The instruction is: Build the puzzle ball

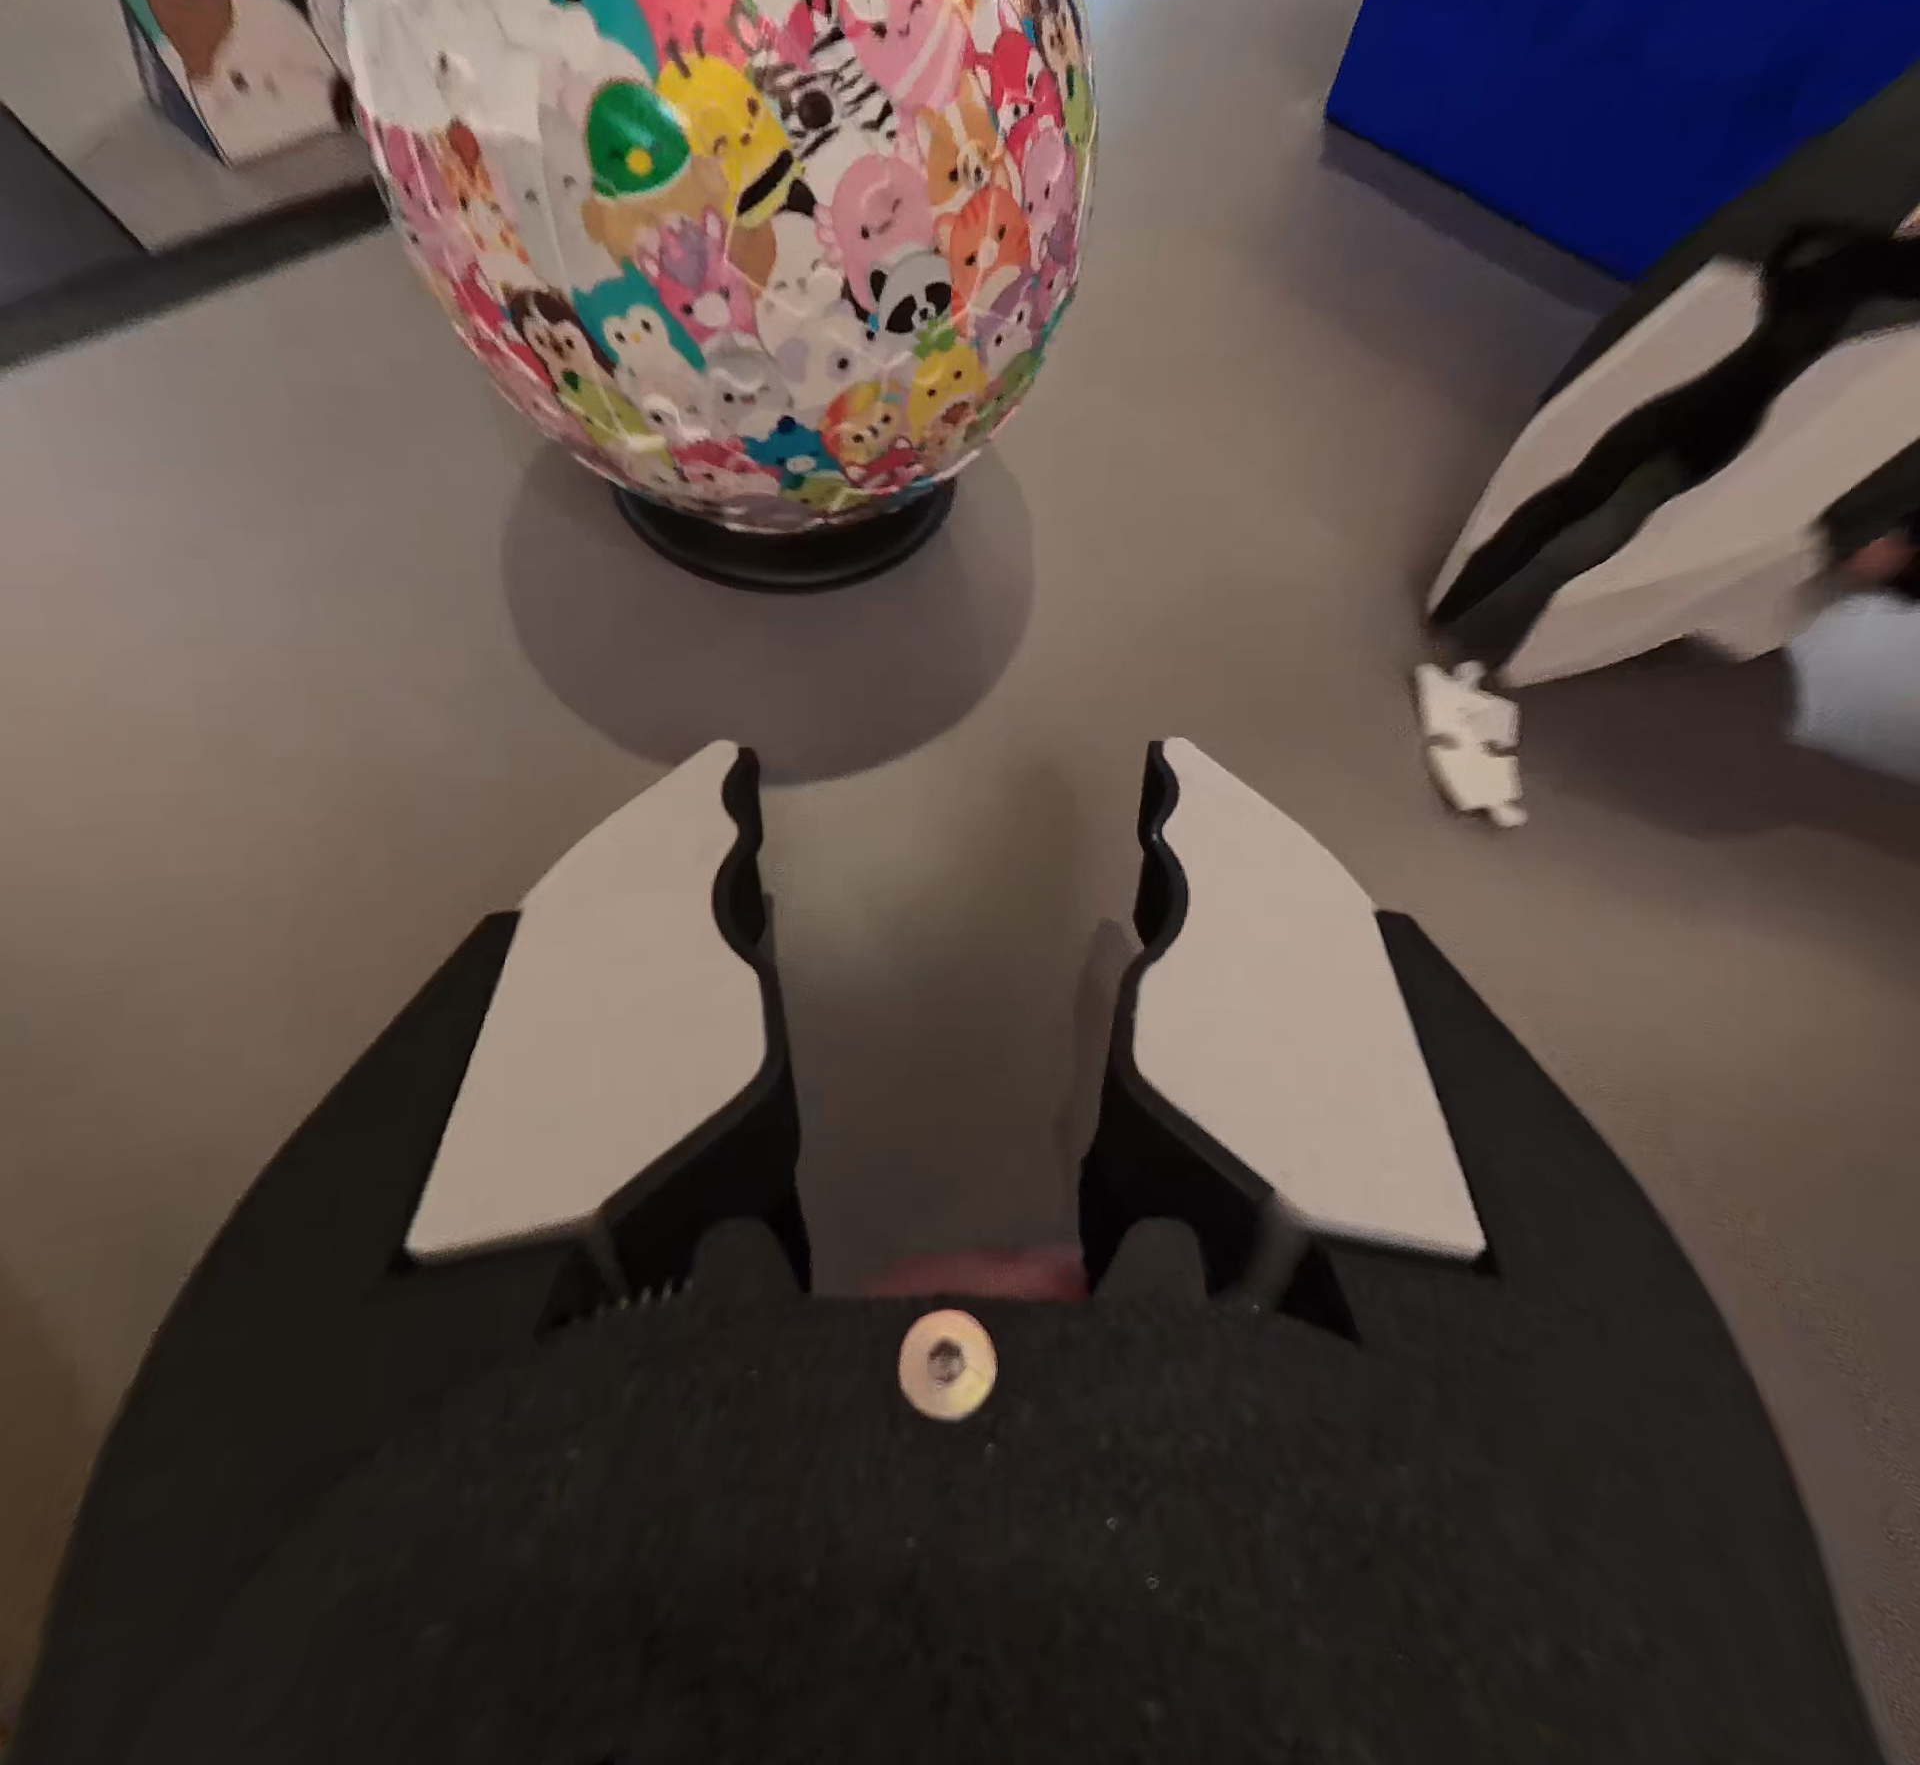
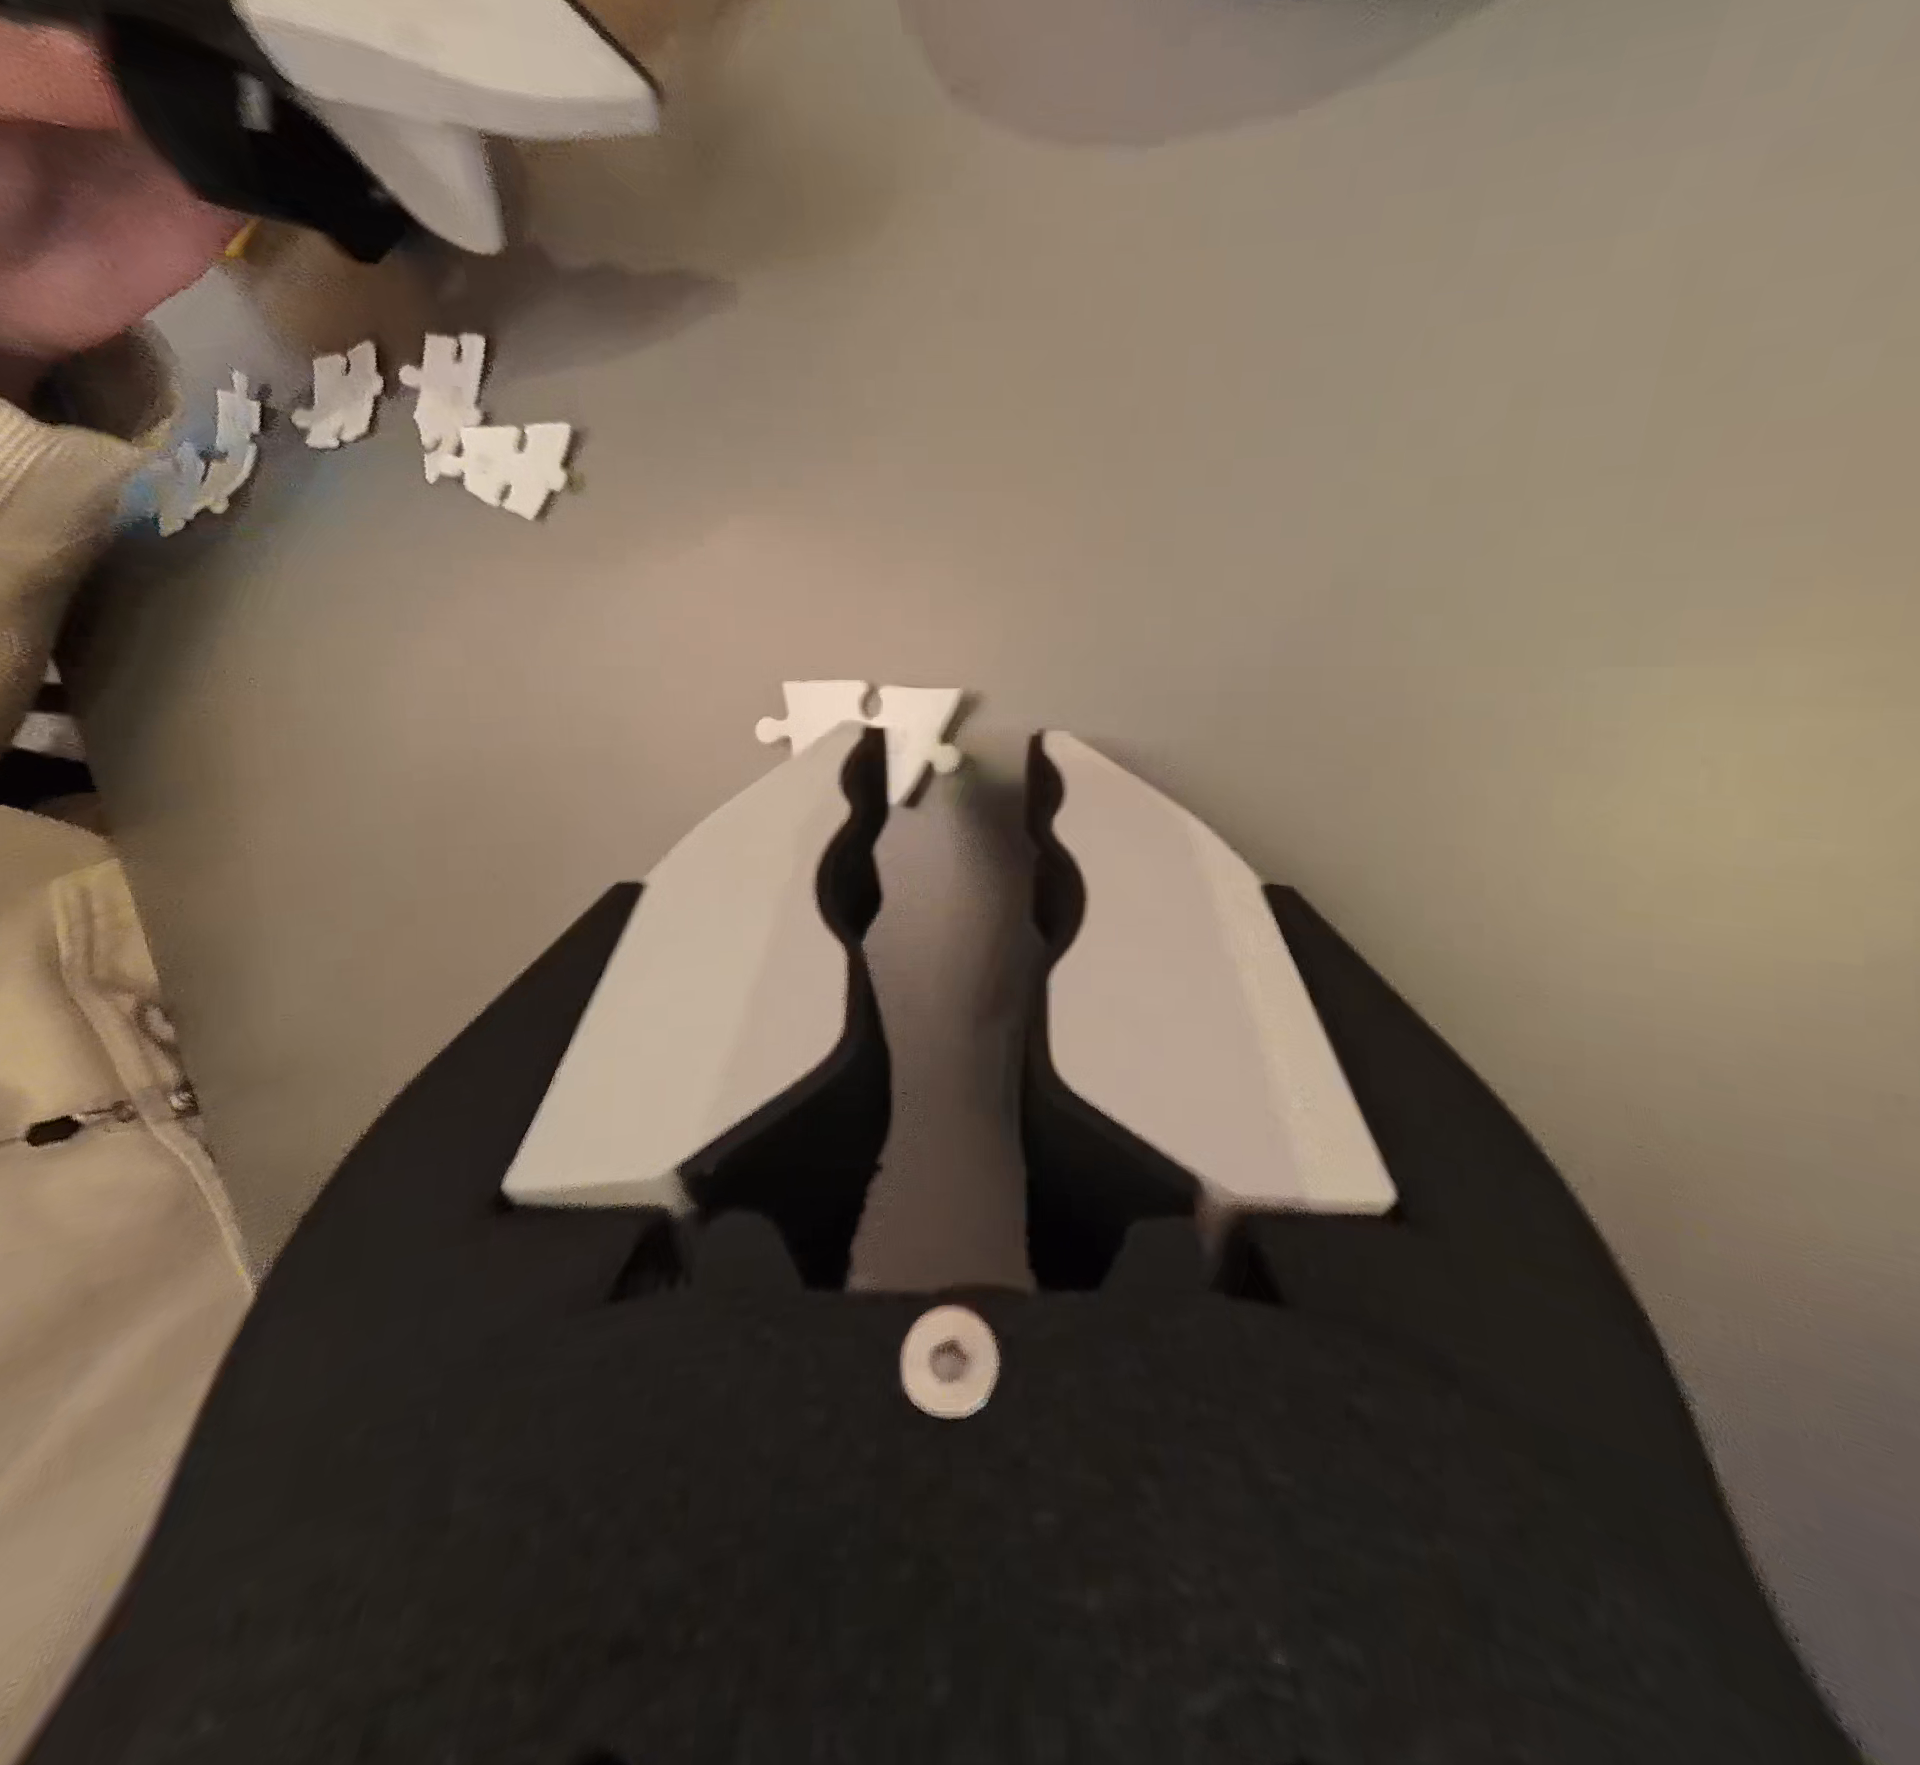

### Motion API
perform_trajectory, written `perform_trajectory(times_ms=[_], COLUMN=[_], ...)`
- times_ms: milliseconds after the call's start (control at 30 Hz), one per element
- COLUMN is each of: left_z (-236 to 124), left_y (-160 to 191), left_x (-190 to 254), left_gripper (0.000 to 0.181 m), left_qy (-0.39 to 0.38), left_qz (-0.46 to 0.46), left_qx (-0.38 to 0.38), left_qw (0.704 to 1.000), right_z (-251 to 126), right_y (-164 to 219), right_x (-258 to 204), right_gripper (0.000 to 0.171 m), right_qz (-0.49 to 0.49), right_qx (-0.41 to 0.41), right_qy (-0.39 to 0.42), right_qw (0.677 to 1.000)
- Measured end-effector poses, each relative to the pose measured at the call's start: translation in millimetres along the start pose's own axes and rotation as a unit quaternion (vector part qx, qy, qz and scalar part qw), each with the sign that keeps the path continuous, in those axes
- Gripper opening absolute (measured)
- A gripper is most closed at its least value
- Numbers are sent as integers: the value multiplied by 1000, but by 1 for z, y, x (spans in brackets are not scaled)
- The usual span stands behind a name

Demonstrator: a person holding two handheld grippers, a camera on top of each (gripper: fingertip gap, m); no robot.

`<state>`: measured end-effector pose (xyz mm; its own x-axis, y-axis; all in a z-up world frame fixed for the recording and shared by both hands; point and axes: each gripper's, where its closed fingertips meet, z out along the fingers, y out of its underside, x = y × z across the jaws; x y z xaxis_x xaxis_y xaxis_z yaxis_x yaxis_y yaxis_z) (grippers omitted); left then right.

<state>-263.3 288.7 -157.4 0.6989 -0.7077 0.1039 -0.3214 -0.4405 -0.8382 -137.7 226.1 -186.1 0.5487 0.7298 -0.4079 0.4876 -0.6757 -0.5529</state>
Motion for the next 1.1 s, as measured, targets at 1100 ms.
perform_trajectory(times_ms=[1100], left_z=[50], left_y=[1], left_x=[11], left_gripper=[82], left_qy=[95], left_qz=[1], left_qx=[-108], left_qw=[990], right_z=[49], right_y=[-98], right_x=[55], right_gripper=[83], right_qz=[-249], right_qx=[6], right_qy=[-44], right_qw=[968])
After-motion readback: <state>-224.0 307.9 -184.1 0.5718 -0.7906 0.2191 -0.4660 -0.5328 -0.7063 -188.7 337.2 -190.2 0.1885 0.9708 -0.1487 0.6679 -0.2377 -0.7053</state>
